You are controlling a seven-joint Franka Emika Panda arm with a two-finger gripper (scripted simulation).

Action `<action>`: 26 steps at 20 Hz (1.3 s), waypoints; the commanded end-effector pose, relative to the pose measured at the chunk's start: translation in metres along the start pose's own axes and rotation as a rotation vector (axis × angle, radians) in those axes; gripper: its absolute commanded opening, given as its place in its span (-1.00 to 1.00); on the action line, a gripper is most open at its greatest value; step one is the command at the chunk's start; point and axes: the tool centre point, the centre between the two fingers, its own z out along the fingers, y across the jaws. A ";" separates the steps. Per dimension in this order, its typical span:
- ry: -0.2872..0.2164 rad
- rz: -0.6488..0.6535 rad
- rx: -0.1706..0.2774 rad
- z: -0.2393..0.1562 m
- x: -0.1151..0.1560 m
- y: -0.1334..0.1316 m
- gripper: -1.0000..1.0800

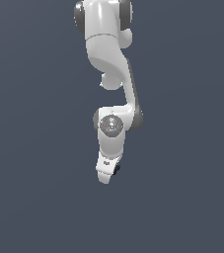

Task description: Pick up the object and move it to a goal position.

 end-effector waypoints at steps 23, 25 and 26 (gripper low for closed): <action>0.000 0.000 -0.003 -0.027 0.009 -0.006 -1.00; 0.000 0.000 -0.003 -0.039 0.013 -0.010 -1.00; 0.000 0.000 -0.003 -0.046 0.015 -0.012 -1.00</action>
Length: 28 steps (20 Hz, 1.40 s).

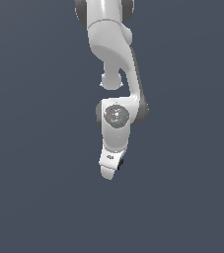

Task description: Pick up the object and move it to a goal position.

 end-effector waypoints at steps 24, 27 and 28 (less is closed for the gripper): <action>-0.001 -0.001 0.004 -0.229 0.072 -0.061 -1.00; -0.001 0.000 0.004 -0.238 0.075 -0.062 -1.00; -0.001 0.000 0.004 -0.240 0.076 -0.062 -1.00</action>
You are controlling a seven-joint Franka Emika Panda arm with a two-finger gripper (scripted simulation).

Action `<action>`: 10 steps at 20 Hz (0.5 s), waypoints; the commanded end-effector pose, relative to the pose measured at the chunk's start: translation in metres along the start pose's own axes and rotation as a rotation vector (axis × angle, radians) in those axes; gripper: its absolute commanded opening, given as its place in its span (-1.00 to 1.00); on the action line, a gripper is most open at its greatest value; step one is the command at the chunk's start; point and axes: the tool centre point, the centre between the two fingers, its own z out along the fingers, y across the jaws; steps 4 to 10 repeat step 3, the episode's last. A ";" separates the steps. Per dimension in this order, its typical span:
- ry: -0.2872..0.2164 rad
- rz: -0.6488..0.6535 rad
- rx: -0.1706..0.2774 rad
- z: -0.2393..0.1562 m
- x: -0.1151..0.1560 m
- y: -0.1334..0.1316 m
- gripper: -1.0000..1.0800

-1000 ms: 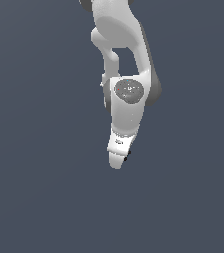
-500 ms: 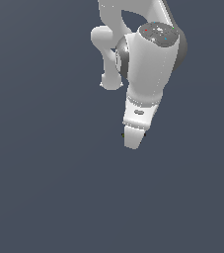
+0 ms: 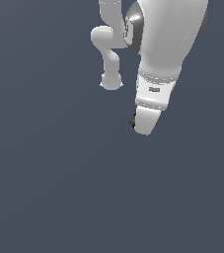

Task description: Pick up the object and move it to a goal position.

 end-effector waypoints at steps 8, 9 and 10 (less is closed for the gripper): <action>0.000 0.001 0.000 -0.006 0.002 0.000 -1.00; 0.000 0.001 0.000 -0.006 0.002 0.000 -1.00; 0.000 0.001 0.000 -0.006 0.002 0.000 -1.00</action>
